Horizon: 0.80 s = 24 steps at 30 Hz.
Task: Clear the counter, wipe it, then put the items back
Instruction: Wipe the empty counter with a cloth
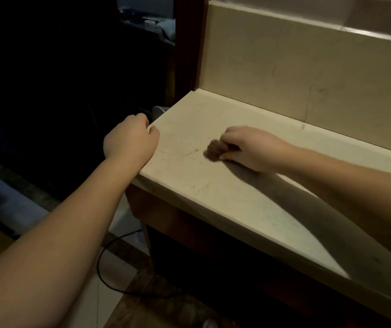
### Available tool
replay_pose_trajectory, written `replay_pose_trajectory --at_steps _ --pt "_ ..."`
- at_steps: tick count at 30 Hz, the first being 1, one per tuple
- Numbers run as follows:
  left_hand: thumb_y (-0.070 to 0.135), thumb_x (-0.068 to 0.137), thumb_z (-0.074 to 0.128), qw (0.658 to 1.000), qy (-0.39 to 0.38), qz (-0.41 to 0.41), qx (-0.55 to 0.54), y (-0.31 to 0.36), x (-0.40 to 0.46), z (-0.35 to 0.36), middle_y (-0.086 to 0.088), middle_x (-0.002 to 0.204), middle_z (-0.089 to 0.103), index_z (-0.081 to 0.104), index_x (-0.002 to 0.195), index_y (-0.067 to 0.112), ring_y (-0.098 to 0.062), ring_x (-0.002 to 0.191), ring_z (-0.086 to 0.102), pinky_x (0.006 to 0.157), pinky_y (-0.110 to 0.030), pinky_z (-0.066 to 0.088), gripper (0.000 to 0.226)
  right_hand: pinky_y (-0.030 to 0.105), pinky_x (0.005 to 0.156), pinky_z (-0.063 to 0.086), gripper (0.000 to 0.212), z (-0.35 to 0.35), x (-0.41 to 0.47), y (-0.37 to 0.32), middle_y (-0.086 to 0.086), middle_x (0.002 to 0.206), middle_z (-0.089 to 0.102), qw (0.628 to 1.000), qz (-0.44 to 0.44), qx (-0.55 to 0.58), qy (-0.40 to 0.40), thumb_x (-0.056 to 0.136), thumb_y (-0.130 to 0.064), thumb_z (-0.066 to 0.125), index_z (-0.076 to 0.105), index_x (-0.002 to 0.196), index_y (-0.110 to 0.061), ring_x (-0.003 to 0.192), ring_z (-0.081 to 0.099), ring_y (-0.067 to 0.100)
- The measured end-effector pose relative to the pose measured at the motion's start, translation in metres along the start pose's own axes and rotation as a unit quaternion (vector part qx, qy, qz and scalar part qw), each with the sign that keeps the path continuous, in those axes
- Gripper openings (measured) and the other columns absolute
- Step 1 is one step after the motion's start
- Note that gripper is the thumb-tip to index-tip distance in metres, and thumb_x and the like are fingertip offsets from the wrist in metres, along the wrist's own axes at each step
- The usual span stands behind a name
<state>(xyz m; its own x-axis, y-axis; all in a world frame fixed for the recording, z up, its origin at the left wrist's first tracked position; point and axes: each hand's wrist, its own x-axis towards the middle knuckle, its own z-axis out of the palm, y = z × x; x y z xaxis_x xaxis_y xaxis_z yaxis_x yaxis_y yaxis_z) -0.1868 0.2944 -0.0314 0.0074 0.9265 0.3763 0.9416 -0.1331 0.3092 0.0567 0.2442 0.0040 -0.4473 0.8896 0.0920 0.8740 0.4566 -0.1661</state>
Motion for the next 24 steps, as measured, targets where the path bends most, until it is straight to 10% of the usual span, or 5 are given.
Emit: replay_pose_trajectory --at_steps 7,17,24 --pt "0.045 0.097 0.041 0.998 -0.049 -0.032 0.024 0.016 -0.011 0.005 -0.010 0.128 0.049 0.047 0.133 0.016 -0.030 0.113 0.049 0.089 -0.044 0.043 0.047 0.028 0.067 0.038 0.014 0.005 -0.041 -0.022 -0.003 0.092 0.056 0.997 -0.071 0.005 0.002 0.088 -0.032 0.063 0.059 0.087 -0.018 0.085 0.054 0.019" --pt "0.044 0.095 0.044 0.998 -0.053 -0.031 0.019 0.016 -0.010 0.002 -0.010 0.129 0.048 0.047 0.131 0.016 -0.030 0.114 0.049 0.086 -0.043 0.042 0.046 0.031 0.065 0.026 0.027 -0.006 0.038 0.051 -0.001 0.084 0.046 0.992 0.113 -0.050 0.014 0.091 -0.035 0.059 0.044 0.079 -0.015 0.090 0.052 0.029" --pt "0.044 0.095 0.043 0.998 -0.054 -0.036 0.021 0.016 -0.009 0.004 -0.009 0.129 0.048 0.046 0.131 0.016 -0.029 0.114 0.049 0.085 -0.042 0.043 0.046 0.032 0.065 0.036 0.022 -0.007 -0.028 0.001 -0.007 0.083 0.047 0.999 -0.004 0.012 -0.044 0.086 -0.038 0.061 0.047 0.078 -0.023 0.074 0.045 0.015"
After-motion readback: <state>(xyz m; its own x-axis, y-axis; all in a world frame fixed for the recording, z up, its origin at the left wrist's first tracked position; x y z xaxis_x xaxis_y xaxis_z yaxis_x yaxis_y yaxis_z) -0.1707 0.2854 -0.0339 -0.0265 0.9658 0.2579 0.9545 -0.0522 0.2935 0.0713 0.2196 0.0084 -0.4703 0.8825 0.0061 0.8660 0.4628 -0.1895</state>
